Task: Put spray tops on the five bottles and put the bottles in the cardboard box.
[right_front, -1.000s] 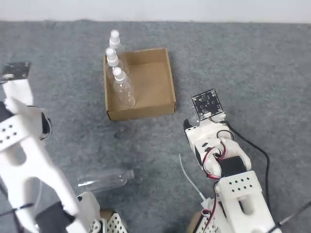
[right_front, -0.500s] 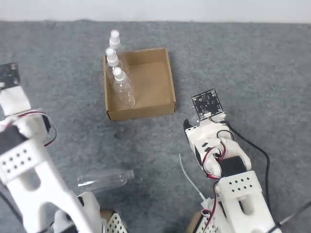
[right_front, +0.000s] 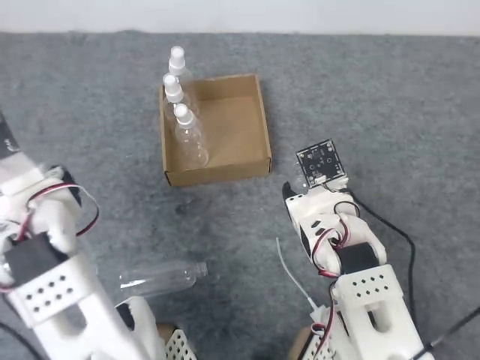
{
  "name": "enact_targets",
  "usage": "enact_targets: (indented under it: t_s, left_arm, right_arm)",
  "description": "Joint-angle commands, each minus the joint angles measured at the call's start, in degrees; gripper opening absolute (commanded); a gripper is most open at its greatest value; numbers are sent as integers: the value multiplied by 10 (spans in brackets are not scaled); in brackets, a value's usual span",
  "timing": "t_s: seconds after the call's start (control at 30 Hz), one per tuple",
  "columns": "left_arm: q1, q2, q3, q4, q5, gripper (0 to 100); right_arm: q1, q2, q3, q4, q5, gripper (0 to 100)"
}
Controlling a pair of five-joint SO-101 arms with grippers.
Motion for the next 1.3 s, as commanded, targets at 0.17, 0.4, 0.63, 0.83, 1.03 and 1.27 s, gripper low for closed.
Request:
enact_targets:
  t_s: [0.17,0.4,0.63,0.83,1.03,1.27]
  left_arm:
    - [73,-82,-6,-13,99,12]
    - [98,-128,-6,-13,159,12]
    - [99,-187,-6,-16,208,12]
    - [99,-215,-6,-18,229,12]
    - [99,-215,-6,-36,249,12]
    - [177,-216,-6,-45,271,12]
  right_arm:
    - [6,-21,-7,-15,8,73]
    - [7,-21,-8,-15,8,73]
    - [7,-21,-8,-13,4,73]
    - [5,-21,-8,-9,3,72]
    - [-25,-21,-7,-2,2,72]
    - [-79,-22,-8,19,1,72]
